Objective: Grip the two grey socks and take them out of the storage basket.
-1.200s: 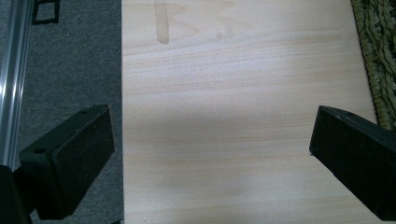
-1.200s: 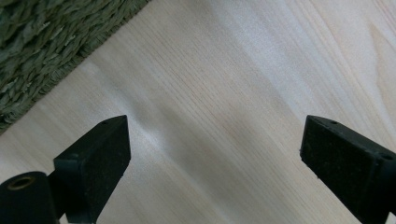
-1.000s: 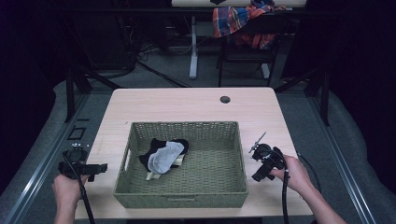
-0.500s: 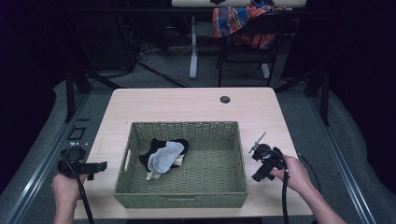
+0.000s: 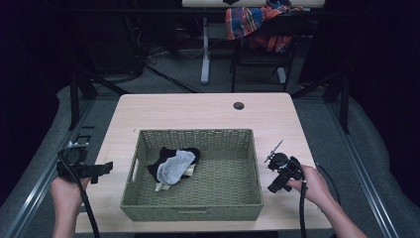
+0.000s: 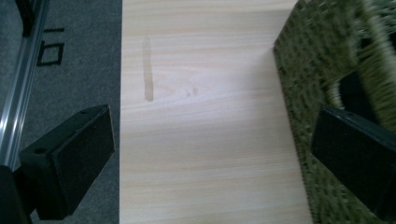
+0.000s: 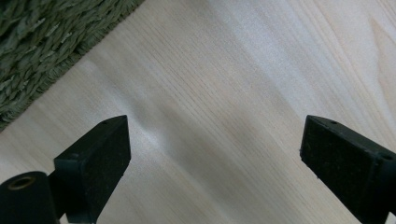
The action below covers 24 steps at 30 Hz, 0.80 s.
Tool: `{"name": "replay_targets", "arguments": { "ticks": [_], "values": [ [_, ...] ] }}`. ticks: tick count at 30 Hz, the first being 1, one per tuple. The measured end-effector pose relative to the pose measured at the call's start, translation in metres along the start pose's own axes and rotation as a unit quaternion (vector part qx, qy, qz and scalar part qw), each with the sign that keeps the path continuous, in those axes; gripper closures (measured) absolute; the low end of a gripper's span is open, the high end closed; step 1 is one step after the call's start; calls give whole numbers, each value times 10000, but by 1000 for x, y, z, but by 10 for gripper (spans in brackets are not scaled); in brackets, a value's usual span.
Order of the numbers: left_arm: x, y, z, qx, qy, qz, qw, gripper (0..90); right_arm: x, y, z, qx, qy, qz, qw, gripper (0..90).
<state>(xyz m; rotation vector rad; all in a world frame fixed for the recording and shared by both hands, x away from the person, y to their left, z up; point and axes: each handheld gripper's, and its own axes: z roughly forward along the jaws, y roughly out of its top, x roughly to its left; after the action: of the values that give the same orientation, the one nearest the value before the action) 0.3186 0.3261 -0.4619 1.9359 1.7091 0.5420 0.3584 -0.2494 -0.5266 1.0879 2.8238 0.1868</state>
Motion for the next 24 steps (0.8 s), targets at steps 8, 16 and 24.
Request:
{"name": "replay_targets", "arguments": {
  "ticks": [8, 16, 24],
  "values": [
    [-28, 18, -28, -378, -39, 461, 9982, 1, 0, 0, -1, -1, -28, 16, 10000, 82],
    [-57, 30, -33, -404, -202, 810, 9957, 0, 0, 0, -1, 5, -17, 25, 10000, 82],
    [-86, 42, -28, -305, -344, 1182, 9919, 0, -1, -1, -3, 53, -48, -14, 10000, 82]
  ]
}}
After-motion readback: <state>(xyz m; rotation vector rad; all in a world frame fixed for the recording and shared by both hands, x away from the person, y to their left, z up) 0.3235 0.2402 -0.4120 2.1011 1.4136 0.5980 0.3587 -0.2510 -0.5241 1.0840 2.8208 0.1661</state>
